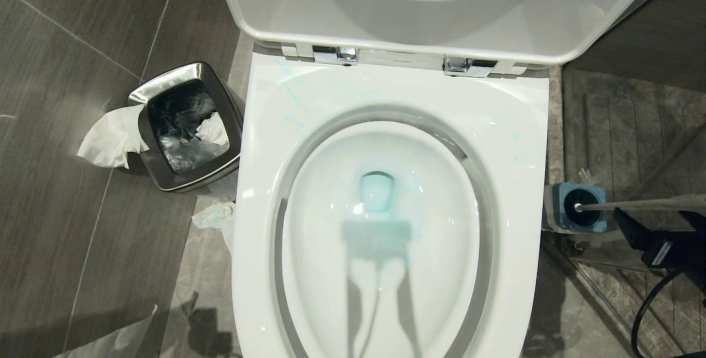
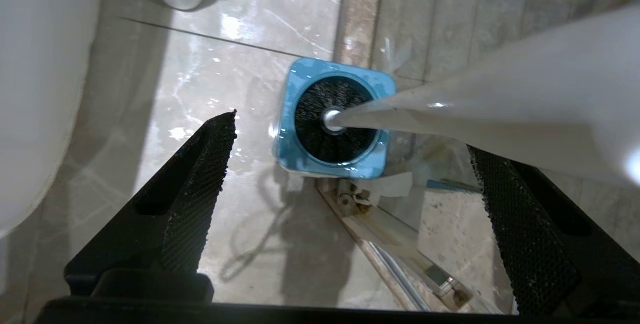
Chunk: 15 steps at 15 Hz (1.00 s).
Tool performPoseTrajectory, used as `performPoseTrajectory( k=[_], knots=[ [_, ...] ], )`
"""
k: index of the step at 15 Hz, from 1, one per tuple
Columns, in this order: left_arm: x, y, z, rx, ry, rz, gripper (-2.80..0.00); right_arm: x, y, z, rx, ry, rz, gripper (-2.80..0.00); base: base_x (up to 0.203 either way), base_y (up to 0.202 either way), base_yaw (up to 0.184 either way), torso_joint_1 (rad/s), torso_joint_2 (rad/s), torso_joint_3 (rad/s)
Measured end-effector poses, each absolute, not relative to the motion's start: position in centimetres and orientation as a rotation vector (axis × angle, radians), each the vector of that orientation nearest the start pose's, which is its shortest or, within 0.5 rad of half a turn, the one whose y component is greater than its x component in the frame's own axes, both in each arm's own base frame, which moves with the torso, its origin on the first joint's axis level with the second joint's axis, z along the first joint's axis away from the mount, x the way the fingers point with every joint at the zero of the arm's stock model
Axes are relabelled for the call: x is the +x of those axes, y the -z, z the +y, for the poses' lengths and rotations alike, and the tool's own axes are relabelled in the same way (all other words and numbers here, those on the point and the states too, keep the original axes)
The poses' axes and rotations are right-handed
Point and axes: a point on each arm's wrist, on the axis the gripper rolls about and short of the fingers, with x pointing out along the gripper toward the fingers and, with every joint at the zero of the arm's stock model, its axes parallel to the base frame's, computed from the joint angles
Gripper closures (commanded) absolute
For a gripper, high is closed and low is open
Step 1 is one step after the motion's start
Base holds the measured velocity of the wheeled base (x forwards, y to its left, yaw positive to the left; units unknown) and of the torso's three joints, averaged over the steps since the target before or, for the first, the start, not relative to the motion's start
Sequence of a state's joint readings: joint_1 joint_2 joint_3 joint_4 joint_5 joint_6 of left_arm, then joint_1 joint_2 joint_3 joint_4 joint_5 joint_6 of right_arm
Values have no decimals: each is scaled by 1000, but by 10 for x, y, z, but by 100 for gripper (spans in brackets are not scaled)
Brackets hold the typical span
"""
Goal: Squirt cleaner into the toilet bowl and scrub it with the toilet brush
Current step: Scrub the toilet bowl
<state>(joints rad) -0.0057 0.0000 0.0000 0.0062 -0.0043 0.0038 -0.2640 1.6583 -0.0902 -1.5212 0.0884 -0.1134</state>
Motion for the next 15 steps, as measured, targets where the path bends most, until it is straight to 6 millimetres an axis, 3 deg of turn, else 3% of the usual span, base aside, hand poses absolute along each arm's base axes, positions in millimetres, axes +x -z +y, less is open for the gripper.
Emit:
performPoseTrajectory(
  k=[15],
  knots=[
    [-23,-75,0,7,10,6,0,190,-118,-48,-111,111,62,-280,0,0,0,0,0,0]
  ],
)
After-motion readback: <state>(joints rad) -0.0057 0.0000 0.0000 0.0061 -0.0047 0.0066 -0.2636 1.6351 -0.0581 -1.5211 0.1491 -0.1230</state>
